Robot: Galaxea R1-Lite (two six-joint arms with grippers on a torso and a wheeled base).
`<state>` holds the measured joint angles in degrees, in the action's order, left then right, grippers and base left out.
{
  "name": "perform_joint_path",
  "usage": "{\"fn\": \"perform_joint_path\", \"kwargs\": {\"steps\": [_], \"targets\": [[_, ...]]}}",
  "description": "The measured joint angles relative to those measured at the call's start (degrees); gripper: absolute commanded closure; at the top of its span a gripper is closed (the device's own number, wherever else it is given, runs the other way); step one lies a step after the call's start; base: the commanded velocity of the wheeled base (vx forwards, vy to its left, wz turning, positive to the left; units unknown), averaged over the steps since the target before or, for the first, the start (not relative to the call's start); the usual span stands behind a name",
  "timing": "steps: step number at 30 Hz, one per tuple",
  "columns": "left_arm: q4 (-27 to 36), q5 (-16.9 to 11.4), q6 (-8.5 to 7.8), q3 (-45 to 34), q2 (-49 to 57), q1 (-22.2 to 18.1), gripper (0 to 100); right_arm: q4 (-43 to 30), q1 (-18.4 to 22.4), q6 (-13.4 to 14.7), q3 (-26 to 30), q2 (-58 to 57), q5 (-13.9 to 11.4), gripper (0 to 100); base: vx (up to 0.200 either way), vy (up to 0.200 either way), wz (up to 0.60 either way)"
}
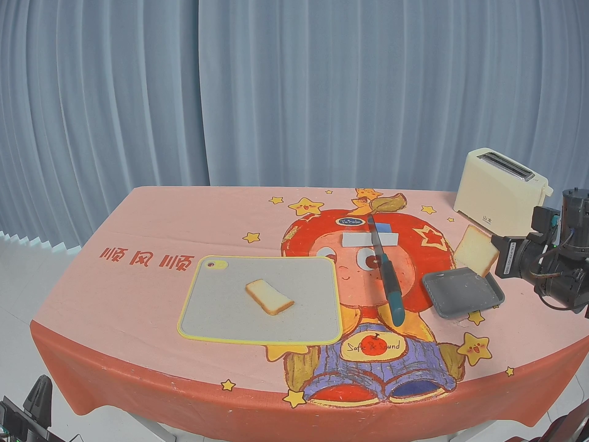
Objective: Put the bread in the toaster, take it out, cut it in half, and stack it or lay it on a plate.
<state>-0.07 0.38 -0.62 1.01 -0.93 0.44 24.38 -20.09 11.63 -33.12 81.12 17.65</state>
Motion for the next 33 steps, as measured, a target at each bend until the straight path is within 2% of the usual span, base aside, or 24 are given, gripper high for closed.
{"fn": "perform_joint_path", "kwargs": {"steps": [7,28,33], "targets": [[0.00,-0.09,-0.04,0.00,0.00,0.00,100,0.90,0.15,0.05,0.02,1.13,0.02,100,-0.200,0.000,0.00],[0.00,-0.06,0.00,0.00,0.00,0.00,100,1.05,0.67,0.24,0.05,3.86,-0.22,100,0.000,0.000,0.00],[0.00,-0.06,0.00,0.00,0.00,0.00,100,1.07,1.24,2.02,0.07,4.24,-0.50,100,0.000,0.000,0.00]]}}
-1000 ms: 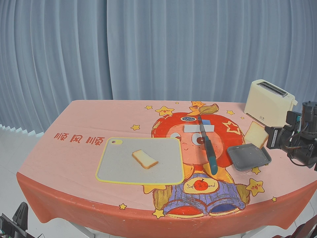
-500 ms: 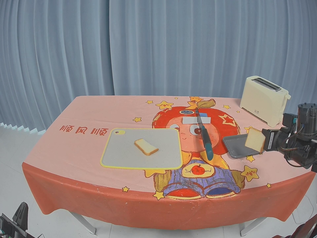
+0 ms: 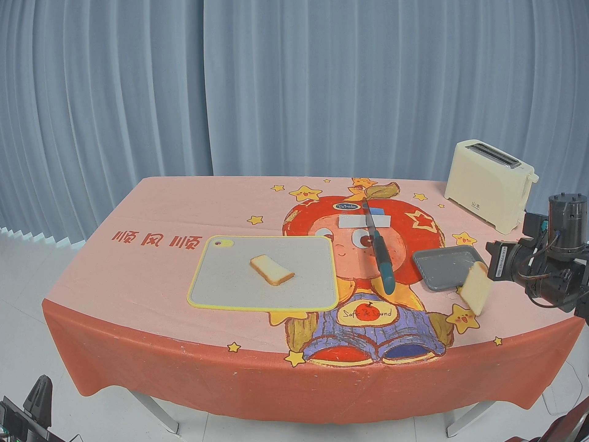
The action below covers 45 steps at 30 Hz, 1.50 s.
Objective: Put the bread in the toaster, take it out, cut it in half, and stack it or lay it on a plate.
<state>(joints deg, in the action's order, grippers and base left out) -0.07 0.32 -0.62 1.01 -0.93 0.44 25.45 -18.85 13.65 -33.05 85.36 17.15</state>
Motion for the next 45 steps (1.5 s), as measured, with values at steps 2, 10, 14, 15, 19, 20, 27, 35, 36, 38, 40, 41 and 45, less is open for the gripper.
{"fn": "perform_joint_path", "kwargs": {"steps": [2,10,14,15,19,20,27,35,36,38,40,41,45], "targets": [[0.00,0.00,0.00,0.00,0.00,0.00,100,0.00,-0.11,1.34,-0.18,-0.09,-0.07,100,0.000,0.000,0.00],[0.00,0.00,0.00,0.00,0.00,0.00,100,0.02,-2.26,9.14,-1.23,-0.24,0.13,100,0.000,0.000,0.00],[0.00,0.00,0.00,0.00,0.00,0.00,100,0.07,-2.40,15.82,-1.43,-0.33,-0.11,100,0.000,0.000,0.00],[0.00,0.01,0.02,0.00,0.00,0.00,100,0.07,-2.40,17.98,-1.43,-0.38,-0.18,100,0.000,0.000,0.00],[0.00,0.00,0.00,0.00,0.00,0.00,100,0.07,-2.23,24.53,-1.07,-0.46,-0.46,100,0.000,0.000,0.00],[0.00,0.00,0.00,0.00,0.00,0.00,100,0.05,-2.18,25.43,-0.90,-0.44,-0.54,100,0.000,0.000,0.00],[0.00,0.00,0.00,0.00,0.00,0.00,100,3.63,-1.99,26.31,1.99,0.17,-0.65,100,0.000,0.000,0.00],[0.00,0.01,0.02,0.00,0.00,0.00,100,10.57,-1.94,25.21,7.03,0.55,-3.50,100,0.000,0.000,0.00],[0.00,0.00,0.00,0.00,0.00,0.00,100,10.64,-1.79,25.16,7.36,0.56,-4.10,100,0.000,0.000,0.00],[0.00,0.00,0.00,0.00,0.00,0.02,100,10.86,-1.33,25.10,7.89,0.67,-5.12,100,0.000,0.000,0.00],[0.00,0.00,0.00,0.00,0.00,0.05,100,10.91,-1.11,25.08,8.08,0.78,-5.28,100,0.000,0.000,0.00],[0.00,0.00,0.00,0.00,0.00,0.05,100,10.92,-1.05,25.04,8.13,0.89,-5.30,100,0.000,0.000,0.00],[0.00,0.00,0.00,0.00,0.00,0.00,100,10.84,-0.91,24.72,8.24,1.30,-5.30,0,0.000,0.000,0.00]]}}
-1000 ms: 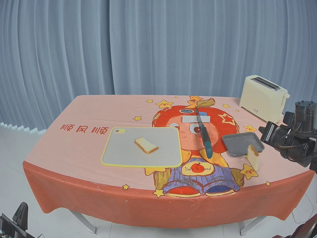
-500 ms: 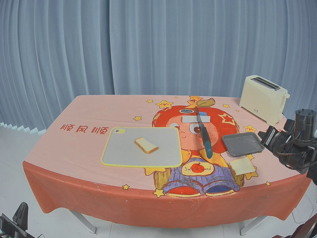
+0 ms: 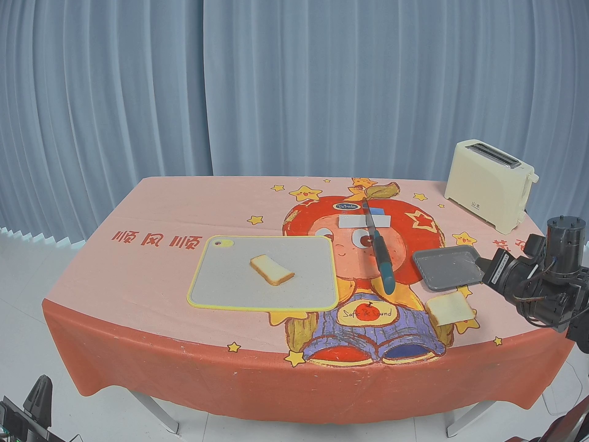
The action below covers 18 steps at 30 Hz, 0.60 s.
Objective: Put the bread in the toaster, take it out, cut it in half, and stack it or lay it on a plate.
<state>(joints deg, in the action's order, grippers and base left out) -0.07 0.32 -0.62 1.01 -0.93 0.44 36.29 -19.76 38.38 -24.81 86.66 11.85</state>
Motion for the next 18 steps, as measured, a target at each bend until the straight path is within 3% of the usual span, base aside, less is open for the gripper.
{"fn": "perform_joint_path", "kwargs": {"steps": [8,14,18], "targets": [[0.00,0.00,0.00,0.00,0.00,0.00,100,-0.16,0.30,-3.57,1.69,1.34,0.00,0,0.000,0.000,0.00],[0.00,0.01,0.00,0.00,0.00,0.00,100,-0.09,0.34,-10.61,4.33,1.60,0.00,0,0.000,0.000,0.00],[0.00,0.01,0.00,0.00,0.00,0.00,100,-0.06,0.45,-13.60,5.38,1.90,0.35,0,0.000,0.000,0.00]]}}
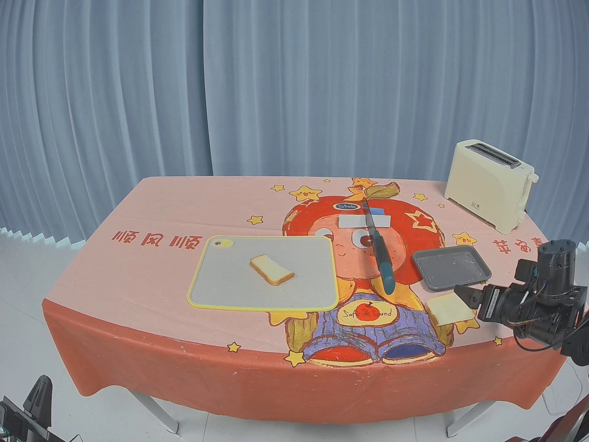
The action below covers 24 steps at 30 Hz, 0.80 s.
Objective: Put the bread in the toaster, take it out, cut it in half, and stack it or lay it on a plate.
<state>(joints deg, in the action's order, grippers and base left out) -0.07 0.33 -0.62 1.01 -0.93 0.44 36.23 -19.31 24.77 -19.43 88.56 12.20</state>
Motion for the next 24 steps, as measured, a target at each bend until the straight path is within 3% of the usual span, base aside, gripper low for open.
{"fn": "perform_joint_path", "kwargs": {"steps": [7,11,13,18,24], "targets": [[0.00,0.00,0.00,0.00,0.00,0.00,100,0.00,0.43,-8.35,0.63,0.16,0.40,0,0.000,0.000,0.00],[0.00,0.00,0.02,0.00,0.00,0.00,100,-0.29,3.55,-15.60,0.15,0.11,0.44,0,0.000,0.000,0.00],[0.00,0.00,0.00,0.00,0.00,0.00,100,-0.65,5.32,-17.41,-0.77,0.16,0.44,0,0.000,0.000,0.00],[0.00,-0.01,0.02,0.00,0.00,0.00,100,-3.12,8.18,-19.09,-3.19,0.55,-0.27,0,0.000,0.000,0.00],[0.00,-0.01,0.02,0.00,0.00,0.00,100,-3.19,8.01,-19.14,-3.36,2.36,-0.35,0,0.000,0.000,0.00]]}}
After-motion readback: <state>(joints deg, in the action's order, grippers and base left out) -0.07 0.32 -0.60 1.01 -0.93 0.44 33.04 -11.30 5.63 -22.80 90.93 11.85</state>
